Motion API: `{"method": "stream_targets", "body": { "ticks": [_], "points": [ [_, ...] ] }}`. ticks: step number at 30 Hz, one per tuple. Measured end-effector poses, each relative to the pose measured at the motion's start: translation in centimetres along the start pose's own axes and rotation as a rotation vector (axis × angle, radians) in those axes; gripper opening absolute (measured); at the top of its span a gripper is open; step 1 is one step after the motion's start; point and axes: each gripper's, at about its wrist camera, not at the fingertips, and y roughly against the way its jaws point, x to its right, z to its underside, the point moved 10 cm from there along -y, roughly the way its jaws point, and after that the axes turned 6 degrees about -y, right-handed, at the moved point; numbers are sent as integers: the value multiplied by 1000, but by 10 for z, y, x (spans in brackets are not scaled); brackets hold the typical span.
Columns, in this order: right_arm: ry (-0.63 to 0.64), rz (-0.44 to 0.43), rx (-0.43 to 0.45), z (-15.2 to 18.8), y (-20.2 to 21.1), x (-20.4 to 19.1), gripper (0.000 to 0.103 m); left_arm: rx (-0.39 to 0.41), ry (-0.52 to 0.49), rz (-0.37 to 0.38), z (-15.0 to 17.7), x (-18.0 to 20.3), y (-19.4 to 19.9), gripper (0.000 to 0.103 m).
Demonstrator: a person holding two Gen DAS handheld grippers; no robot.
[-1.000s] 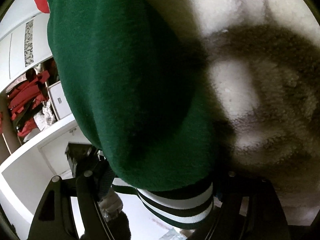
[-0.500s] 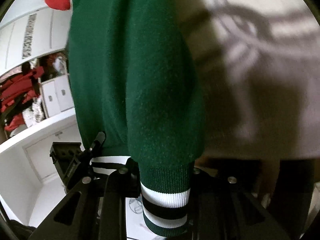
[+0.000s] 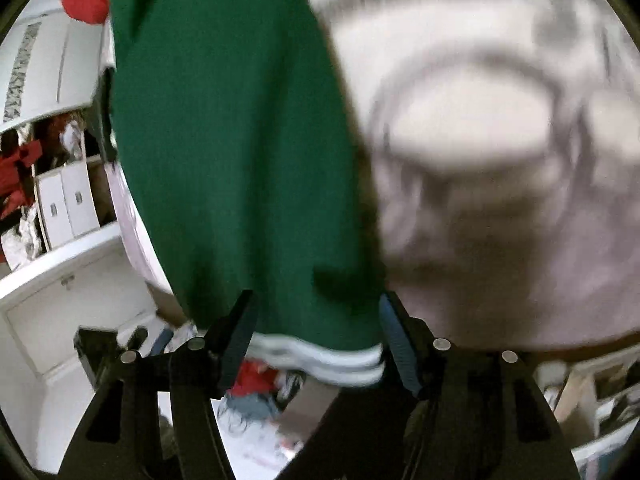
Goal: Fold large clothes
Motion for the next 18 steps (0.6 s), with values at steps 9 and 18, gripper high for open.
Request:
{"method": "stream_targets", "body": {
  "ticks": [9,18],
  "points": [
    [120,-107,384,-270,78,-152,64,109,-271,-36,-180,142,-117,59],
    [118,-1,257,-485,8,-237,64,75,-257,-115,-301,159,-208,59]
  ]
}}
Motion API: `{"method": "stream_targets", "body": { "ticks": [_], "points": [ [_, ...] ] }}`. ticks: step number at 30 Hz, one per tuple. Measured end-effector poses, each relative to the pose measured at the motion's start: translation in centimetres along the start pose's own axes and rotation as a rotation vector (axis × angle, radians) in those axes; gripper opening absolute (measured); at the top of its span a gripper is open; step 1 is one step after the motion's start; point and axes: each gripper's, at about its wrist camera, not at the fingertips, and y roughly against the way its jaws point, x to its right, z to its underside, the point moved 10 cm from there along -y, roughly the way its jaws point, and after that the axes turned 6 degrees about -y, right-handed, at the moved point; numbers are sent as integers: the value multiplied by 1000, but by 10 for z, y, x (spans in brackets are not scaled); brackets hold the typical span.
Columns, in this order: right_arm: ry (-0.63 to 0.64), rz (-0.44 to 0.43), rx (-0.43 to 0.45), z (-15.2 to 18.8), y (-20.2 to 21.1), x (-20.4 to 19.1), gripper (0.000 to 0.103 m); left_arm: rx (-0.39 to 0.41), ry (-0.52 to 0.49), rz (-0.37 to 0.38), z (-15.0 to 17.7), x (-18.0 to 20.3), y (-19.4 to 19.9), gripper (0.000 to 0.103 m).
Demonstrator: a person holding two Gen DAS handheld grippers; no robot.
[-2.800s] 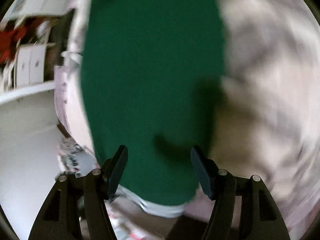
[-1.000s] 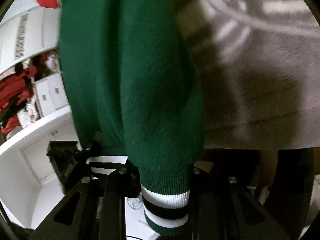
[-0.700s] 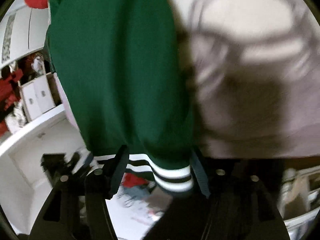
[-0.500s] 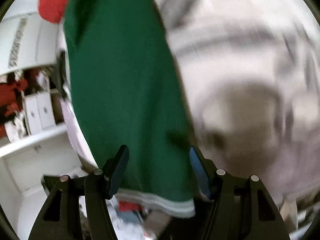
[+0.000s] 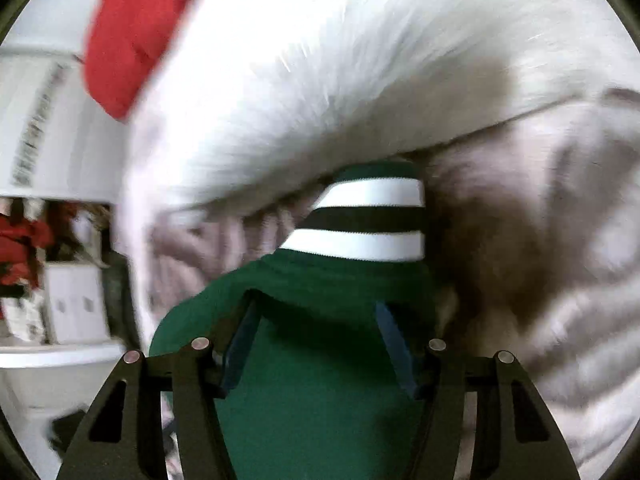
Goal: Fold large clothes
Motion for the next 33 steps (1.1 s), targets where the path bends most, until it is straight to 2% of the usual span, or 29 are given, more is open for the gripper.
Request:
{"method": "stream_targets", "body": {
  "ticks": [2,3,5,7,9,10,12,13,14,15,16,17,18,19,21,22,24,26,27,29,33],
  "points": [
    [22,34,-45,-6,-20,-1,71,-2,25,14,-2,-7,2,59],
    [48,30,-62,-7,-21,-9,79,10,56,48,-1,-10,11,59],
    [99,24,-82,-1,-8,-9,79,39,86,62,6,-15,35,59],
    [143,-80,-81,11,23,-14,79,66,98,45,11,-20,55,59],
    [101,-176,-79,22,49,-2,79,55,100,25,26,-30,65,59],
    [78,-197,-74,27,59,6,79,37,100,41,34,-32,62,59],
    [25,-206,-46,39,78,33,79,-26,100,99,46,-27,46,59],
    [1,-197,-40,43,82,46,79,-88,82,138,57,-20,28,59],
    [-36,-183,-36,53,83,60,79,-103,66,137,60,-17,22,59],
    [-75,-179,-36,63,83,75,79,-73,32,114,59,-12,14,59],
    [-114,-186,-40,69,83,93,79,-40,8,127,56,-4,12,57],
    [-167,-203,-55,83,80,109,79,-9,-16,195,53,12,14,43],
    [-197,-212,-65,93,74,115,79,6,-16,260,49,23,21,13],
    [-229,-208,-70,101,69,123,79,21,2,363,46,33,29,11],
    [-246,-194,-66,121,54,124,79,46,44,514,41,44,49,11],
    [-245,-192,-61,126,51,122,79,36,60,522,40,40,49,11],
    [-245,-185,-41,130,51,122,79,-2,73,432,40,8,35,11],
    [-262,-173,-24,136,53,119,79,-51,117,398,43,-23,18,11],
    [-272,-160,-13,139,55,117,79,-72,164,419,45,-36,13,11],
    [-285,-143,12,145,62,108,79,-82,187,458,47,-41,21,11],
    [-279,-113,62,163,90,108,79,-113,193,507,53,-29,46,25]
  ]
}}
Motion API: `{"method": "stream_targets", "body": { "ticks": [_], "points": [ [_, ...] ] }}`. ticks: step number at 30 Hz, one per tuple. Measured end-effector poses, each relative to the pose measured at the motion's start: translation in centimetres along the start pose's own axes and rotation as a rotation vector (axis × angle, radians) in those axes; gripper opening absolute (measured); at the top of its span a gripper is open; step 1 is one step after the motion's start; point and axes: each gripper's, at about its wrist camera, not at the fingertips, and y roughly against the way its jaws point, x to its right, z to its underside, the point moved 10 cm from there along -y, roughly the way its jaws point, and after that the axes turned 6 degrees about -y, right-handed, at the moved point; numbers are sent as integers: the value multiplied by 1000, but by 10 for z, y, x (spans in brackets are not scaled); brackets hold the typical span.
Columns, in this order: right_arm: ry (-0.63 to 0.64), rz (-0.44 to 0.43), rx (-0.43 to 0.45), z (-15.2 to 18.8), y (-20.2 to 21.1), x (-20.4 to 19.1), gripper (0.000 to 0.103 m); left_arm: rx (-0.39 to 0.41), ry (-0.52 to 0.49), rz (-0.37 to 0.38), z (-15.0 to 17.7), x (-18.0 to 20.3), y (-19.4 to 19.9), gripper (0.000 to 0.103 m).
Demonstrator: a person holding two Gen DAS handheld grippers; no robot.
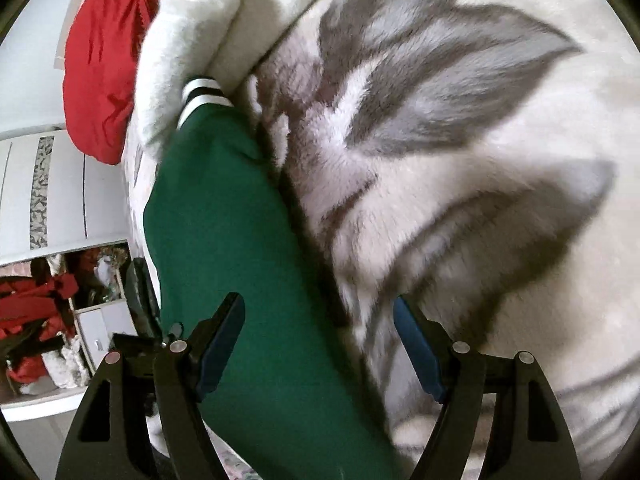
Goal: Fold large clothes
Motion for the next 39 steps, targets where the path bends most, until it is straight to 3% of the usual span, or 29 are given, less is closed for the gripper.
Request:
{"method": "stream_targets", "body": {
  "ticks": [3,6,7,15,19,26,28,30,36,39],
  "points": [
    [-6,15,-6,32,16,6,79,16,-35,-17,16,10,32,59],
    [-4,27,-44,75,33,35,79,28,-75,-63,42,13,59,59],
    [-6,36,-69,96,35,44,79,20,-95,-111,58,10,64,59],
    [-51,87,-299,257,22,136,79,-187,-97,-411,246,-39,80,59],
    [-86,66,-366,325,14,164,79,-213,-134,-507,299,-37,87,59],
    [-100,52,-398,402,7,190,78,-223,-228,-660,334,-35,94,59],
    [-96,62,-378,414,6,195,70,-232,-276,-714,343,-36,91,59],
    [-89,77,-373,423,3,200,69,-242,-310,-745,354,-39,88,59],
    [-66,87,-380,443,-8,198,68,-216,-325,-766,357,-33,78,59],
    [-45,86,-377,449,-13,188,65,-195,-311,-758,359,-37,90,59]
  ]
}}
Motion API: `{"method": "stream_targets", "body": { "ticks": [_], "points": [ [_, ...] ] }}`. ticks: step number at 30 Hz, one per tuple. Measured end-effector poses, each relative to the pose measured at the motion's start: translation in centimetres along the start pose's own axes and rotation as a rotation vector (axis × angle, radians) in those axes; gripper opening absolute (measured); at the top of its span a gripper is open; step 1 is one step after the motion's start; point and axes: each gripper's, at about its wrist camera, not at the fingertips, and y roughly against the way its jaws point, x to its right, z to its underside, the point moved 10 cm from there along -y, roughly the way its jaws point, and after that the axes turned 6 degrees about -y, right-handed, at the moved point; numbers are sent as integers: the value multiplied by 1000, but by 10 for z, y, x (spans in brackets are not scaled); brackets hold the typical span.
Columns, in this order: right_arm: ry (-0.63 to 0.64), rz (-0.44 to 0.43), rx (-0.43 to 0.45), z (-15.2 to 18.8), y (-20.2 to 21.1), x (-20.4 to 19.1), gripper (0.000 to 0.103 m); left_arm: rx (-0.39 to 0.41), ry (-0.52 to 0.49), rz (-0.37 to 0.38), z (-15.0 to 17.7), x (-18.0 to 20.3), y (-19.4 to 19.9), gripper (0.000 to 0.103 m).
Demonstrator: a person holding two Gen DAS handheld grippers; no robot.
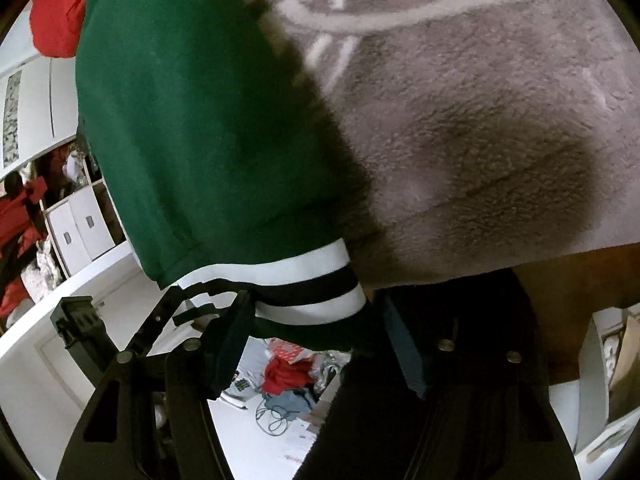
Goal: Fold large clothes
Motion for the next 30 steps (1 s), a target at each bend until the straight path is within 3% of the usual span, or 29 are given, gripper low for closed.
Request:
{"method": "stream_targets", "body": {
  "ticks": [2,5,9,12,16,20,23,27,29,30],
  "points": [
    [8,1,6,1,-3,-8,63,5,-2,-1,3,0,-1,59],
    [14,1,18,-2,-5,-15,50,19,-12,-7,11,-10,3,58],
    [28,2,40,-4,-5,-18,32,41,-28,-38,10,-6,3,30],
    [37,3,69,-4,-1,-20,21,59,-31,-27,10,-9,6,21],
    [28,-12,95,0,2,-23,15,66,-42,-20,12,-12,10,17],
    [31,-5,119,1,6,-27,12,53,-13,10,14,-22,3,14],
    [33,22,124,-3,-1,-24,12,8,73,82,22,-38,-13,15],
    [-24,-9,71,-7,-17,-20,13,22,69,156,24,-35,5,18],
    [-12,-32,39,-4,-12,-24,22,28,83,199,26,-37,14,19],
    [-1,-44,31,-1,-6,-25,33,25,94,218,28,-41,15,24]
  ]
}}
